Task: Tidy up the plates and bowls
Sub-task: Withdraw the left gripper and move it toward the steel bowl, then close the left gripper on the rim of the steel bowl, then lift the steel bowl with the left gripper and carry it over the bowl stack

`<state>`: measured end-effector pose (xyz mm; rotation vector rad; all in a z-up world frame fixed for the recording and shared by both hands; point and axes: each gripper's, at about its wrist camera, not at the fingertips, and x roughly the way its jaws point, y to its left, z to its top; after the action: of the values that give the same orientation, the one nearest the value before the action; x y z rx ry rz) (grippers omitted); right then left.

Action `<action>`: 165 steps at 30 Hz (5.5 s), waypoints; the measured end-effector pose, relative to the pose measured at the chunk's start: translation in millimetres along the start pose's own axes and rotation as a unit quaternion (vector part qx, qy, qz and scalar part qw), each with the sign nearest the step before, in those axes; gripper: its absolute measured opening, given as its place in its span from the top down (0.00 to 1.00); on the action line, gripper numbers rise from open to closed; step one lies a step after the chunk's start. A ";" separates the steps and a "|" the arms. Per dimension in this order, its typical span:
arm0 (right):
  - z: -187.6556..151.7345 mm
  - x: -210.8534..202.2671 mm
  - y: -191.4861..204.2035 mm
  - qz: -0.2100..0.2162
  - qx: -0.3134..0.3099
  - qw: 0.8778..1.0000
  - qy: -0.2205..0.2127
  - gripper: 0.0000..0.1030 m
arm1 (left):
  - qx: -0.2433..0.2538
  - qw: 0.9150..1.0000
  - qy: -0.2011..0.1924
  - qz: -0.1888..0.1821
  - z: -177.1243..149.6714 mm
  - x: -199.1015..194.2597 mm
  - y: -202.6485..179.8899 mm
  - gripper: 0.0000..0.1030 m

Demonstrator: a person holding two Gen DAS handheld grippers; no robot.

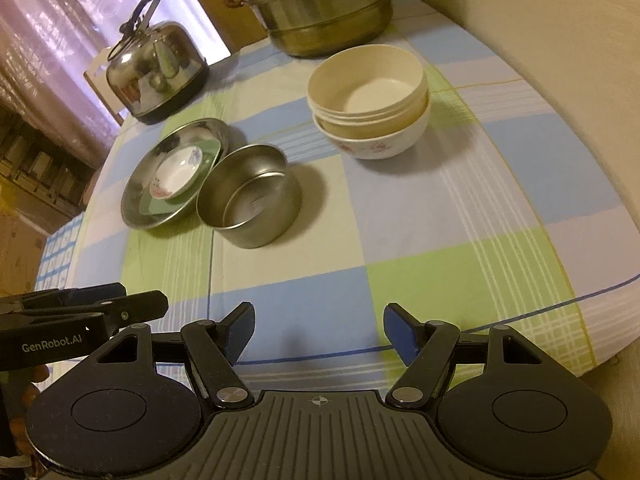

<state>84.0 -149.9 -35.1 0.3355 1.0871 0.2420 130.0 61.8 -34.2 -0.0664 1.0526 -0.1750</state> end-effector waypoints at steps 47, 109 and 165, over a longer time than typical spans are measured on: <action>51.7 57.3 -2.2 0.013 0.013 1.000 0.018 0.31 | -0.053 0.999 -0.010 -0.009 41.6 46.0 32.8 0.43; 89.0 25.9 25.6 0.026 -0.018 0.998 -0.063 0.92 | 0.025 0.996 -0.070 -0.053 96.4 27.0 9.1 0.92; 161.9 23.7 -65.6 -0.037 0.055 0.992 -0.106 0.92 | 0.073 0.991 -0.051 -0.097 177.7 108.7 -73.9 0.92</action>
<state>241.2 -225.9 -11.2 0.4086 0.9025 0.0785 328.6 -35.2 -29.3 -0.0447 0.9274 -0.4210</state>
